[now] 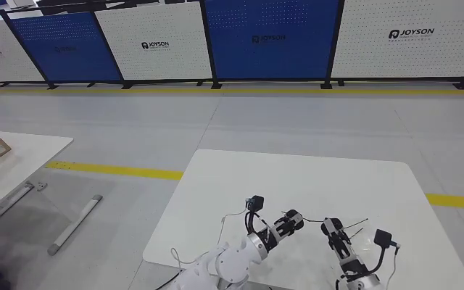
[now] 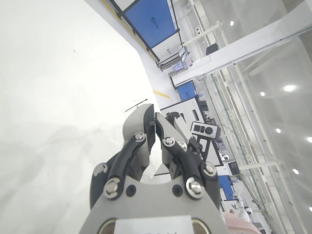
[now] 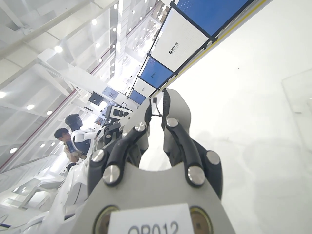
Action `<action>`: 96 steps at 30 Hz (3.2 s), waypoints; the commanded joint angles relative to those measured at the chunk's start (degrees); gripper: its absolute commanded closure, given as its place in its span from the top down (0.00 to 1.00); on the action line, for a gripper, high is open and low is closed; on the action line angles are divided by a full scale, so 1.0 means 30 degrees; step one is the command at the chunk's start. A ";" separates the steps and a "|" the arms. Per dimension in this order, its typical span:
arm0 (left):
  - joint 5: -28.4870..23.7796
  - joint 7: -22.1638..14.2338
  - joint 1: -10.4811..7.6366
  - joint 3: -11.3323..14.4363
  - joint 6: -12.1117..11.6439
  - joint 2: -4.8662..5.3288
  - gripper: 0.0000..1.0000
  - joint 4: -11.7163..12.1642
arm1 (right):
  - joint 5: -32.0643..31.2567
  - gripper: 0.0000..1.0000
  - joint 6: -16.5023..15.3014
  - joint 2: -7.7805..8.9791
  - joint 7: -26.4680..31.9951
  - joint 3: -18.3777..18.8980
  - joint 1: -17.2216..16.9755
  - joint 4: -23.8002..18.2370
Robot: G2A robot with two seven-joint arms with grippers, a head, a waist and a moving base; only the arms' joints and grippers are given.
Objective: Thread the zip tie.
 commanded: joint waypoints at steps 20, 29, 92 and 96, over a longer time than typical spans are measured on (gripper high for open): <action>0.1505 -0.0297 0.0299 0.0111 -0.0877 0.0010 0.00 -0.0503 | -0.0660 0.00 -0.0103 -0.0059 -0.0096 0.0130 -0.0243 -0.0078; 0.2570 -0.0226 0.0361 0.0122 -0.0304 0.0037 0.45 -0.0580 | -0.1151 0.00 -0.0034 -0.0089 -0.0501 0.0191 -0.0444 -0.0273; 0.4528 -0.0003 0.0618 0.0626 -0.0217 -0.0280 0.00 -0.1177 | 0.0003 0.00 -0.0670 0.0225 0.0777 0.0493 -0.0773 -0.1051; 0.4335 -0.0131 0.0663 0.0592 -0.0759 -0.0270 0.00 -0.1302 | -0.0207 0.00 -0.0670 0.0286 0.0797 0.0341 -0.0735 -0.1003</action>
